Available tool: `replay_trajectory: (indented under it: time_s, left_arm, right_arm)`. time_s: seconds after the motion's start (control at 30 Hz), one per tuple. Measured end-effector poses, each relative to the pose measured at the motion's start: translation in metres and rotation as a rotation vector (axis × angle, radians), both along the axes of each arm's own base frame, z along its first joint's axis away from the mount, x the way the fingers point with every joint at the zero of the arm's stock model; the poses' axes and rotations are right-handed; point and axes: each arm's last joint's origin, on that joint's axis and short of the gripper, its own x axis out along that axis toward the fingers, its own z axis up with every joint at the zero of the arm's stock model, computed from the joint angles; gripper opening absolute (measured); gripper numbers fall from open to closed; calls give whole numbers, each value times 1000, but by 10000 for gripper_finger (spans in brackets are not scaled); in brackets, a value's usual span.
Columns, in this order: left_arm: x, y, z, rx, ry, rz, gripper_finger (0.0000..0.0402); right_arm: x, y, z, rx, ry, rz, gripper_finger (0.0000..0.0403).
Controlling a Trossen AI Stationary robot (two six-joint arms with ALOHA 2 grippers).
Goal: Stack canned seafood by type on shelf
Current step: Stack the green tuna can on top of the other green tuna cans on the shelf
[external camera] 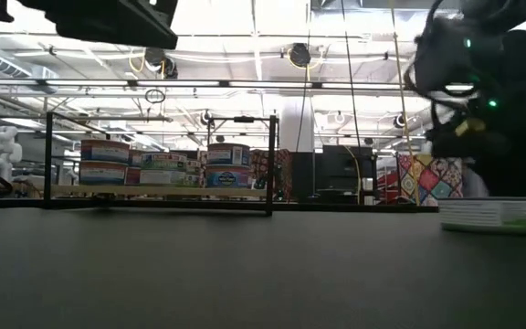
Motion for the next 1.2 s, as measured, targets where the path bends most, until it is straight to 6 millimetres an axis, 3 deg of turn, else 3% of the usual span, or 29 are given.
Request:
replay_trajectory:
  time_s: [0.2,0.33,0.5,0.6,0.8,1.03,1.2]
  left_arm:
    - [6,-8,-18,9,60,-46,44]
    - [19,-16,-39,21,67,-90,44]
    - [39,-27,-62,154,-75,-184,44]
    - [55,-33,-62,207,-152,-167,49]
    - [88,-38,-56,162,-104,-166,95]
    - [107,-50,-73,199,82,-195,164]
    - [116,-54,-86,239,102,-152,197]
  right_arm:
    - [31,20,2,77,-338,62,0]
    - [48,35,-3,130,-462,134,0]
    - [66,50,-18,159,-571,219,0]
    - [76,58,-23,194,-644,305,0]
    - [91,68,-17,231,-675,419,0]
    - [98,71,-7,207,-663,475,0]
    - [101,71,-2,194,-657,489,0]
